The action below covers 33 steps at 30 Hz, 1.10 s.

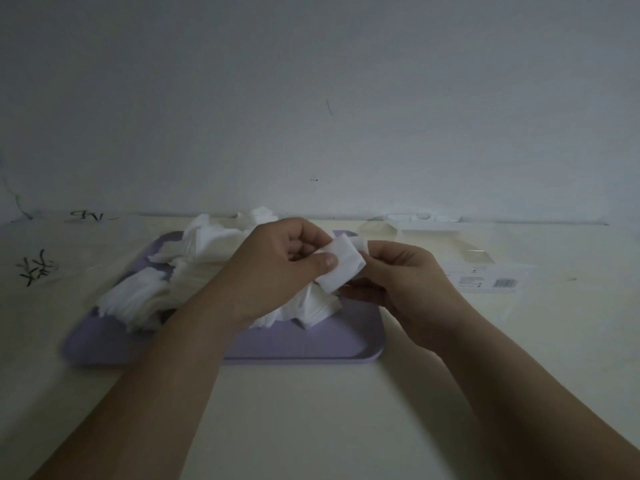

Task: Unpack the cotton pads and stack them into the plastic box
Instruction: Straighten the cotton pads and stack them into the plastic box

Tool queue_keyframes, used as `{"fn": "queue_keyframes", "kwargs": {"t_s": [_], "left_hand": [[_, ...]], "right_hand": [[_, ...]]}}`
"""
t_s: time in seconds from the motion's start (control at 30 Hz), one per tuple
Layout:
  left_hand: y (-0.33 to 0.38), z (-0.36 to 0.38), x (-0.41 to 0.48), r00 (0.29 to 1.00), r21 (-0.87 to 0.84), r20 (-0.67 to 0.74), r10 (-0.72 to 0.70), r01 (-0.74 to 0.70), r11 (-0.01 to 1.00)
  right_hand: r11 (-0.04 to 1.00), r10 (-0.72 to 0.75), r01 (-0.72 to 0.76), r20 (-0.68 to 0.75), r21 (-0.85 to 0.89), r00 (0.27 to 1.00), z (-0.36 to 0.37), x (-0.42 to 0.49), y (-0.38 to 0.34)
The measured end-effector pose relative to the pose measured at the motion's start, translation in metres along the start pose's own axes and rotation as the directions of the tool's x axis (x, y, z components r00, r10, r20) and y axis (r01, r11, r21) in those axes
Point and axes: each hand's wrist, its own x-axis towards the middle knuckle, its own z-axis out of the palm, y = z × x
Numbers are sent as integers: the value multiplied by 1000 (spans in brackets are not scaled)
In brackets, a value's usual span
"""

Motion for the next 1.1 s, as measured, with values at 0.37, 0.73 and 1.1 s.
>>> {"fn": "queue_keyframes", "kwargs": {"t_s": [0.37,0.73,1.1], "left_hand": [[-4,-5,-1,997,32,83,-4,2,1000],[-10,0,2,999,88,-38,-7,11,996],[-13,-7,-2,998,633,-55,-43,68,771]], "right_hand": [[994,80,-75,60,-77,995,-4,0,1],[991,130,-127,96,-32,987,1,-1,-3],[996,54,-64,-154,-67,987,6,3,8]]}}
